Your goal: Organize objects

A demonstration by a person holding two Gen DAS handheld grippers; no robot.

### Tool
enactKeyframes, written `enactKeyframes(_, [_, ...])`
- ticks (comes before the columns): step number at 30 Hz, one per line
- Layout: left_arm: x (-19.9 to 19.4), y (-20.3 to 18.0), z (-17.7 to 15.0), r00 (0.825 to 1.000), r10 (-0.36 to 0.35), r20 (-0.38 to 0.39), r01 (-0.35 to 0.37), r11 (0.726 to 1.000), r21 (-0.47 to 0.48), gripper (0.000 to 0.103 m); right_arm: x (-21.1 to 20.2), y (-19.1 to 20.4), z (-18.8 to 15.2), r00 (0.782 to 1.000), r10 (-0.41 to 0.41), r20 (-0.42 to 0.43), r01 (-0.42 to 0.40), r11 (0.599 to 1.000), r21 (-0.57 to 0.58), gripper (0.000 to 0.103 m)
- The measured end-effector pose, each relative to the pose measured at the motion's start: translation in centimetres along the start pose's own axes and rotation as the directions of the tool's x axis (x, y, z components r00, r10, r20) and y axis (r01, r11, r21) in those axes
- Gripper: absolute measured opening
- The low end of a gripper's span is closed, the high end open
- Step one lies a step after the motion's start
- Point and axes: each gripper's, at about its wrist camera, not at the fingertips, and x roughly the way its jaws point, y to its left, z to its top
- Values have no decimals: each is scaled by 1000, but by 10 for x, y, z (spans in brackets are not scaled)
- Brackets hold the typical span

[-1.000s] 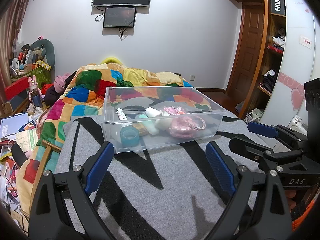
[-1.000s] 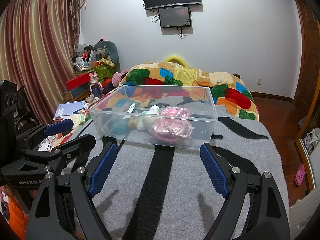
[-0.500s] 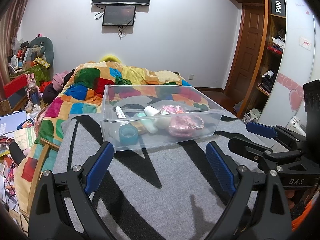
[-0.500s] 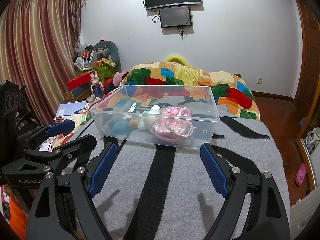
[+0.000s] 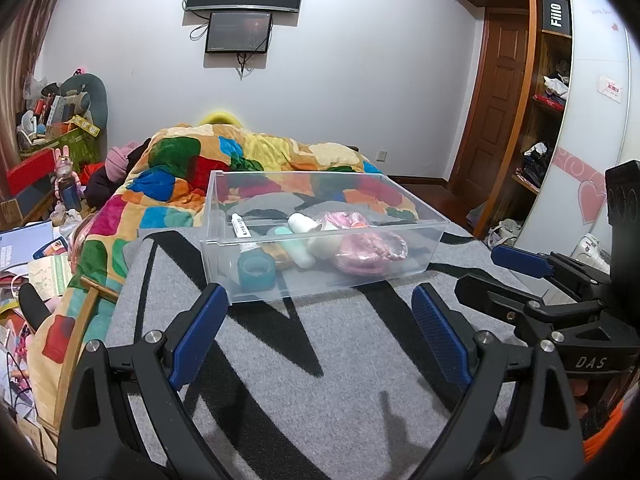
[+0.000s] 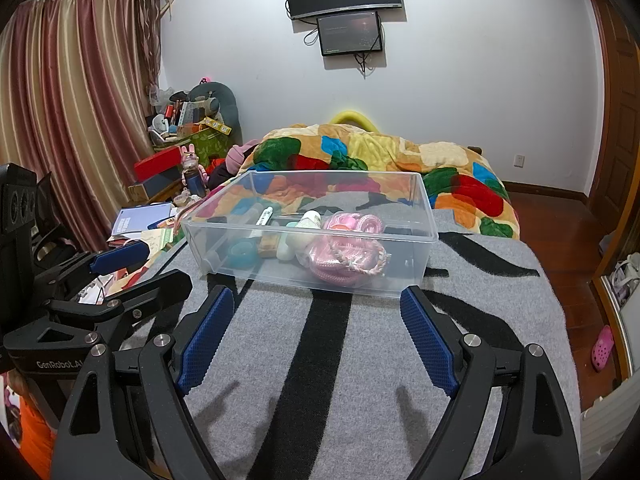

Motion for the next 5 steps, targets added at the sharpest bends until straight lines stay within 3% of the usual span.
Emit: enactKeyframes(5, [0,0,0,1000,-7,3,7,1000,1,94,0,-1,0,1000,2,-2,-2,1000,6,83])
